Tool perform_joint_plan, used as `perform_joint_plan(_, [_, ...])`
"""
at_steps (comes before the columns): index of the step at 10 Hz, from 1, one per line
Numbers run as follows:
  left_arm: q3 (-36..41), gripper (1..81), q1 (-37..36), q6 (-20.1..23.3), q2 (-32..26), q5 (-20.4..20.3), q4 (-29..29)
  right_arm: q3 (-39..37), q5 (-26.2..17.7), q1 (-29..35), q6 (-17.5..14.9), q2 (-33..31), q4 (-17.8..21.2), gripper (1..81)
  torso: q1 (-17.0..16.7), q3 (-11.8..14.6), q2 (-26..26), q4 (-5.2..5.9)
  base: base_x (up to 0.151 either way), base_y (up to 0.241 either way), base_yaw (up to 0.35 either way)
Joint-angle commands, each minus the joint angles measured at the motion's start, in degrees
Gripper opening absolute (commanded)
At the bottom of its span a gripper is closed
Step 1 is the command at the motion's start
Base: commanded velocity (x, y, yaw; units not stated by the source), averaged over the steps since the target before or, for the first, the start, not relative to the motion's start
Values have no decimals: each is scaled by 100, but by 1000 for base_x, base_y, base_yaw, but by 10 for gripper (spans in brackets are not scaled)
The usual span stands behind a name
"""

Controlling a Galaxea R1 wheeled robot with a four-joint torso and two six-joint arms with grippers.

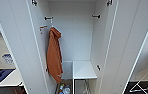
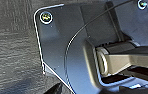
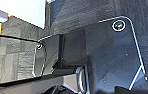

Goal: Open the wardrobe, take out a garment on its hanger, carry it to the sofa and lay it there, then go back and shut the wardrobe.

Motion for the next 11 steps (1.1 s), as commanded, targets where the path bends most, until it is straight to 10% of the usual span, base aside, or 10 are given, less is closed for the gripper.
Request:
perform_joint_plan(1, [1245, 811, -569, 271, -1159, 253, -881, 921, -101, 503, 177, -1053, 77, 811, 0, 0, 0, 0, 0, 0, 0])
perform_joint_plan(11, [5530, 811, -1791, 465, -4580, -279, -467, 2557, 409, 1767, 978, -3463, 33, 811, 0, 0, 0, 0, 0, 0, 0])
